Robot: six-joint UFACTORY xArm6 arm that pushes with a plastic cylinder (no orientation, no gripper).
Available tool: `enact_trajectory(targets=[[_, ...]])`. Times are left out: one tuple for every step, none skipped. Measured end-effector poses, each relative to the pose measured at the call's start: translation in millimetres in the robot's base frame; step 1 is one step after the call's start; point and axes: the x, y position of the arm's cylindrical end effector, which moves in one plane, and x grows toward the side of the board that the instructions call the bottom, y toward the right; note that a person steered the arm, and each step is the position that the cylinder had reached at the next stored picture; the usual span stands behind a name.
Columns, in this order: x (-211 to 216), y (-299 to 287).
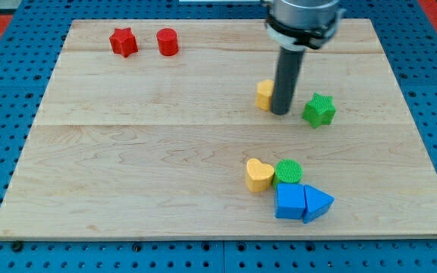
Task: Place the yellow hexagon above the green star
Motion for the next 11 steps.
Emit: enact_trajectory(targets=[[-16.5,-48.1],[-35.2,-85.9],[-37.2,-63.5],[-30.0,-31.7],[-26.2,-2.6],[-26.2,9.6],[-30.4,16.2],[-47.8,18.8],[-69.4,0.8],[-58.2,38.5],[-54.7,60.6]])
